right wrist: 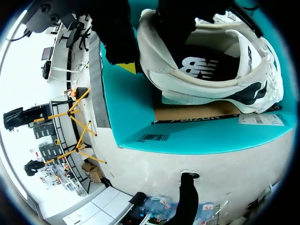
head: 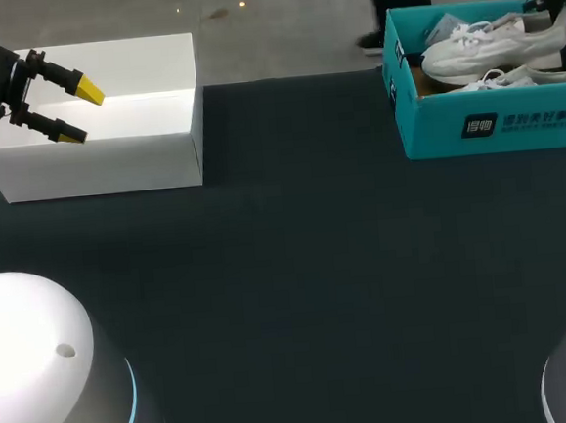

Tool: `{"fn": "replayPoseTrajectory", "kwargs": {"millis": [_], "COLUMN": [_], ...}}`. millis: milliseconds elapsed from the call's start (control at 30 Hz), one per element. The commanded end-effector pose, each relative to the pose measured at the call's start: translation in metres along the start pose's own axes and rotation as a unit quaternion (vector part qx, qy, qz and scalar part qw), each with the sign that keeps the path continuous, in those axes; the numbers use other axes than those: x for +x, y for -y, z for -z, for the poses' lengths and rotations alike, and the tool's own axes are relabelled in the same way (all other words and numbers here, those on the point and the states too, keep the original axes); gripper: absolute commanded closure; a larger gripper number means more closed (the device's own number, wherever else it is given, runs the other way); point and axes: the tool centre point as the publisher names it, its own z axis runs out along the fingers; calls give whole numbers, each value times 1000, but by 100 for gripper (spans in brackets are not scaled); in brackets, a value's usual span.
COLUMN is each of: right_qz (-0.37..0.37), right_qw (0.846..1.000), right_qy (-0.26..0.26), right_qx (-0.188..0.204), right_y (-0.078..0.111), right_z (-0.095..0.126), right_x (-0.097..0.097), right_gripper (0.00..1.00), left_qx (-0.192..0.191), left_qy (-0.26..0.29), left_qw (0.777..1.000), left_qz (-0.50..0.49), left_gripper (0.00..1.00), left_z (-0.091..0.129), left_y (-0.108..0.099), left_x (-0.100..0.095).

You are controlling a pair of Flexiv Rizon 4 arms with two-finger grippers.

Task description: Take the shoe out of the shoebox, open the shoe tongue, remove and reinsert the insole, then place the shoe into the shoebox

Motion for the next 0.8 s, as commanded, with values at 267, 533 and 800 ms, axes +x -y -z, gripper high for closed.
{"fn": "replayPoseTrajectory", "kwargs": {"millis": [267,533,800], "right_qz": [-2,-9,-18], "right_qw": [1000,1000,998], "right_qy": [-7,-18,-19], "right_qx": [14,24,49], "right_y": [-9,-5,-3], "right_z": [-32,-54,-70], "right_x": [10,16,19], "right_gripper": [100,100,100], "left_qx": [0,0,0], "left_qy": [-2,-2,-2], "left_qw": [1000,1000,1000], "left_qz": [0,0,0], "left_gripper": [0,0,0], "left_z": [0,0,0], "left_y": [0,0,0], "left_x": [-1,-1,-1]}}
